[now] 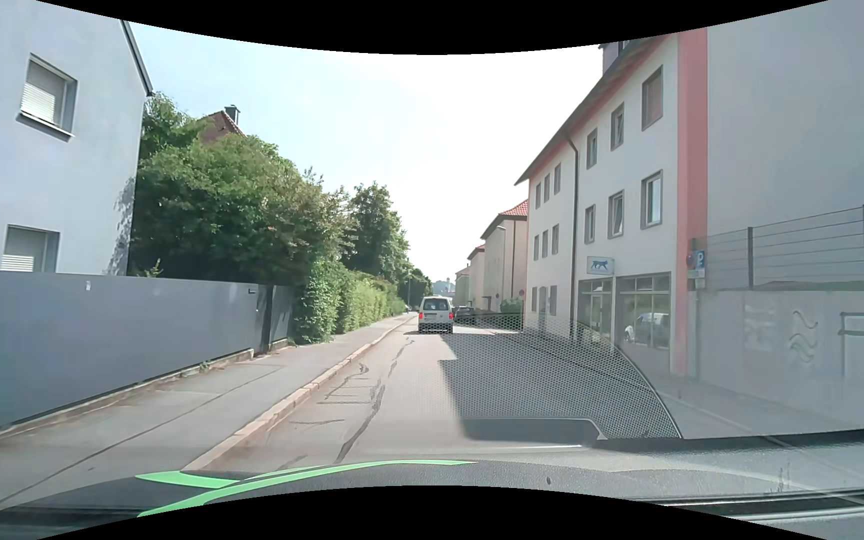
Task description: Follow the waypoints while adhering to traffic rules and regulations
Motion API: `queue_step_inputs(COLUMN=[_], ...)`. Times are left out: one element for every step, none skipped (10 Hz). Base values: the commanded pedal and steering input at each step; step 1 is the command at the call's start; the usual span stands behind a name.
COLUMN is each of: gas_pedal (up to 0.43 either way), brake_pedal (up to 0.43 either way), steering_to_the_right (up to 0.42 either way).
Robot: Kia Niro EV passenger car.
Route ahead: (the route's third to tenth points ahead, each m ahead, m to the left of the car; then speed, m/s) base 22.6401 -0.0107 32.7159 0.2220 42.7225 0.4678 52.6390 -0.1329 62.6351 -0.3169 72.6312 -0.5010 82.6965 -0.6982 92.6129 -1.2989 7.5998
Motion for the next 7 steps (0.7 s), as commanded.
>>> queue_step_inputs(gas_pedal=[0.047,0.047,0.059,0.059,0.059,0.059,0.059], brake_pedal=[0.000,0.000,0.000,0.000,0.000,0.000,0.000], steering_to_the_right=[0.005,0.005,0.005,0.004,0.004,0.004,0.004])
